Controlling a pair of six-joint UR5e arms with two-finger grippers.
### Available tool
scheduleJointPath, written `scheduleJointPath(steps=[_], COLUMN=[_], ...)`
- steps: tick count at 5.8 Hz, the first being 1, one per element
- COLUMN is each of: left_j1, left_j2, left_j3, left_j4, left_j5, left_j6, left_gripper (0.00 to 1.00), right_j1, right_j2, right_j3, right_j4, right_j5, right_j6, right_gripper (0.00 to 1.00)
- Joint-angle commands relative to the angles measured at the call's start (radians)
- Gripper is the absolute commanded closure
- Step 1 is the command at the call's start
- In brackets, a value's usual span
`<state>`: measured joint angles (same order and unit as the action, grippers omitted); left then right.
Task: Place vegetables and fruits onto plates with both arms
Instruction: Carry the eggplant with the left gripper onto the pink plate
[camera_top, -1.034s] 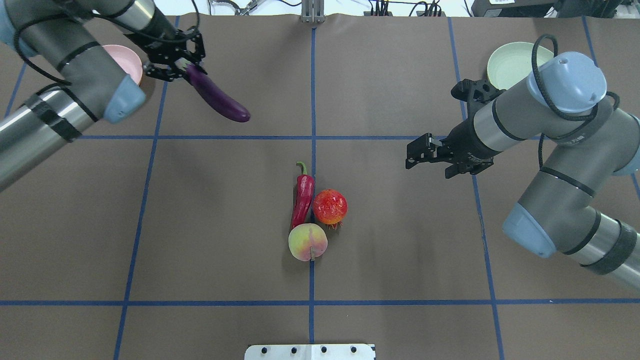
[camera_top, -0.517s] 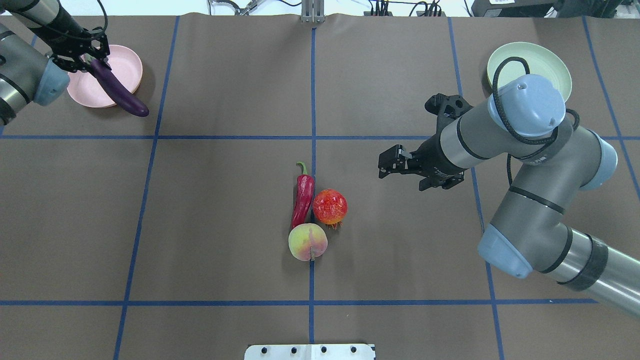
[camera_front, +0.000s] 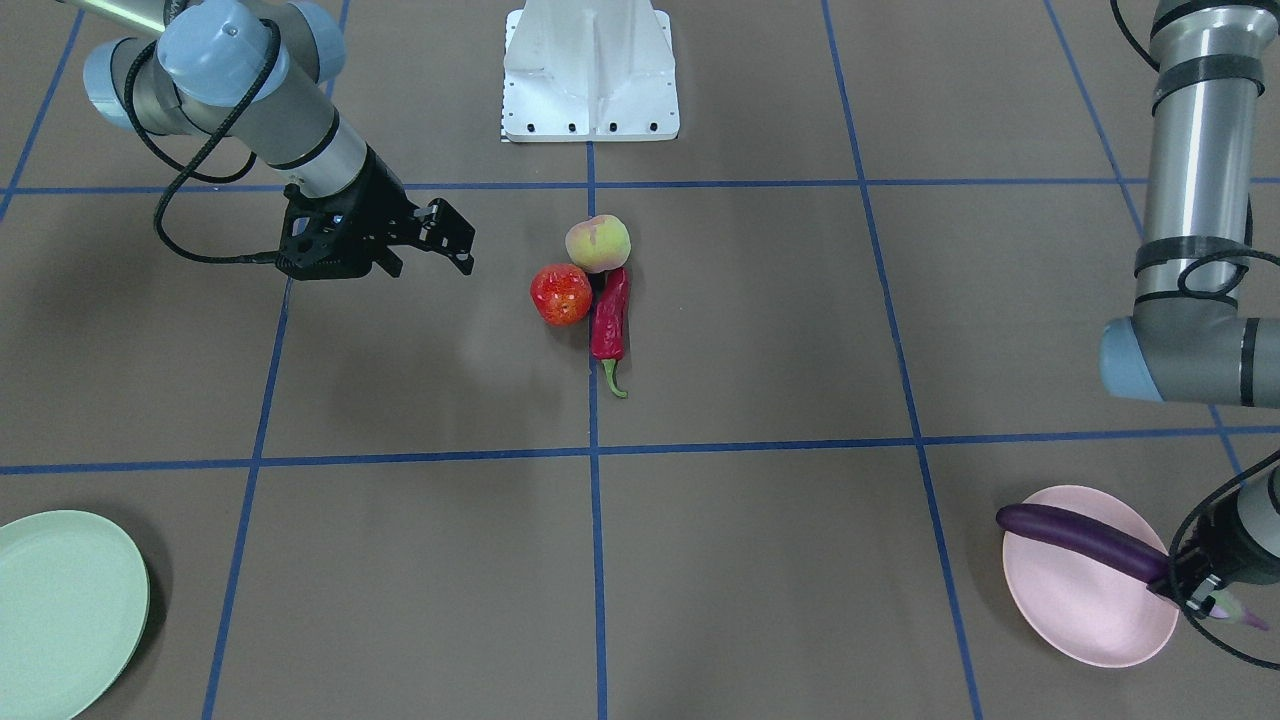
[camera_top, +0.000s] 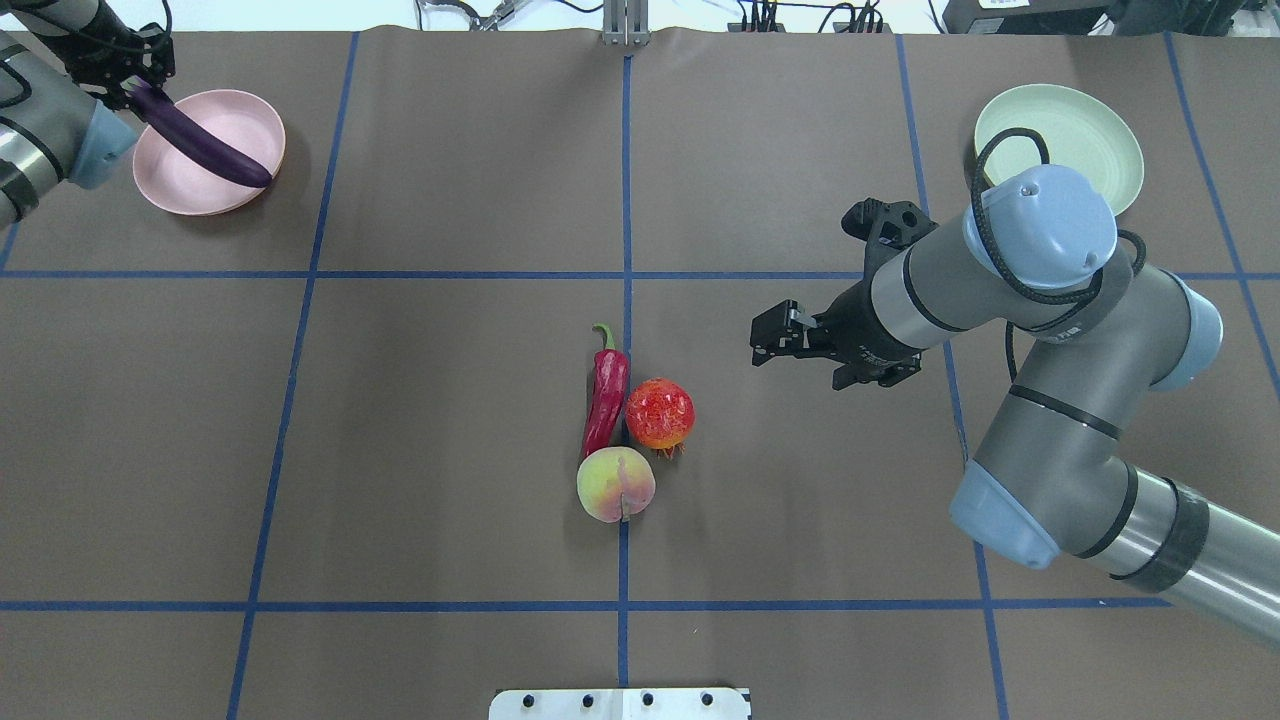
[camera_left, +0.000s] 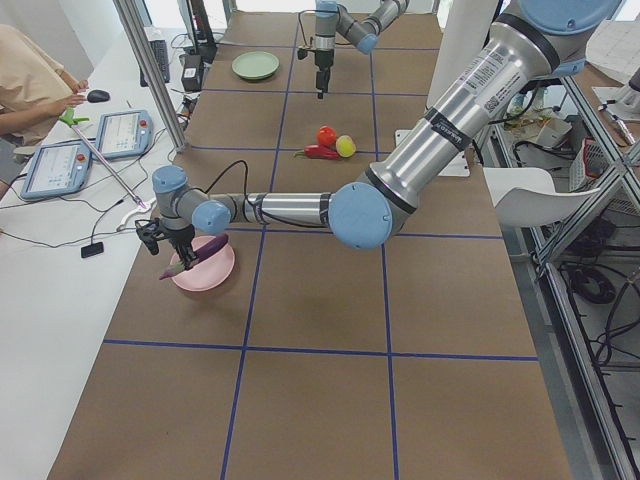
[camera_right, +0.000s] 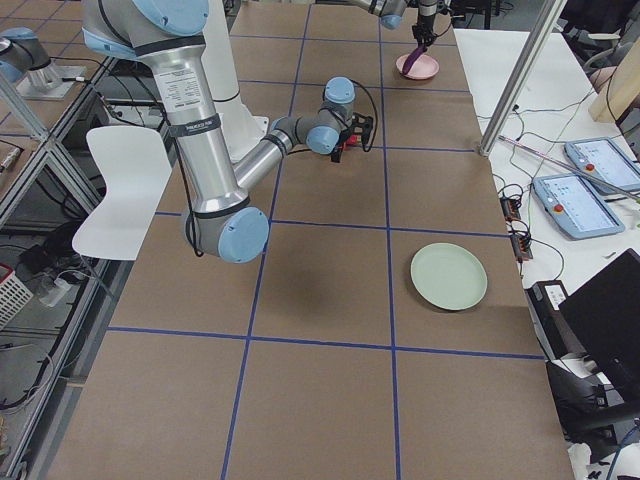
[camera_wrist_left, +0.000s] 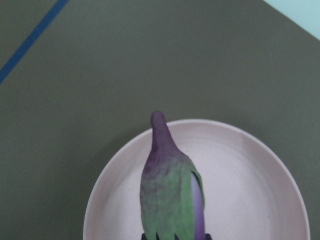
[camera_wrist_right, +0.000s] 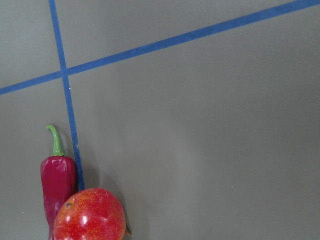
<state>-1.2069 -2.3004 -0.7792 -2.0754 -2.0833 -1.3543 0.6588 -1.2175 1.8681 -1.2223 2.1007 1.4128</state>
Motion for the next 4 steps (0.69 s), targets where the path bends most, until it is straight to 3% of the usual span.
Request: scheduleJointPath(steps=[1,2,3,4], left_j1=[-0.002,0.003,0.007,0.004], left_j2=[-0.019,-0.019,-0.019,-0.019], left_j3=[0.054,0.055,0.055,0.051], left_j4=[-0.060,-0.077,-0.078,-0.078], left_j5=[0.022,0.023,0.023,0.023], left_j6=[-0.060,-0.058,-0.057,-0.054], left_gripper=[0.90,0.29,0.00,0.00], right_j1=[-0.002,-0.005,-0.021,-0.045], right_j2=[-0.001,0.001,0.004,0.022], right_j3=[-0.003,-0.004,-0.007,-0.010], right_j4=[0.000,0.000,0.000,0.001], right_j5=[0.001,-0.001,-0.004,-0.028], right_j6=[0.000,0.002,0.014,0.044], right_gripper=[0.00,0.00,0.00,0.00])
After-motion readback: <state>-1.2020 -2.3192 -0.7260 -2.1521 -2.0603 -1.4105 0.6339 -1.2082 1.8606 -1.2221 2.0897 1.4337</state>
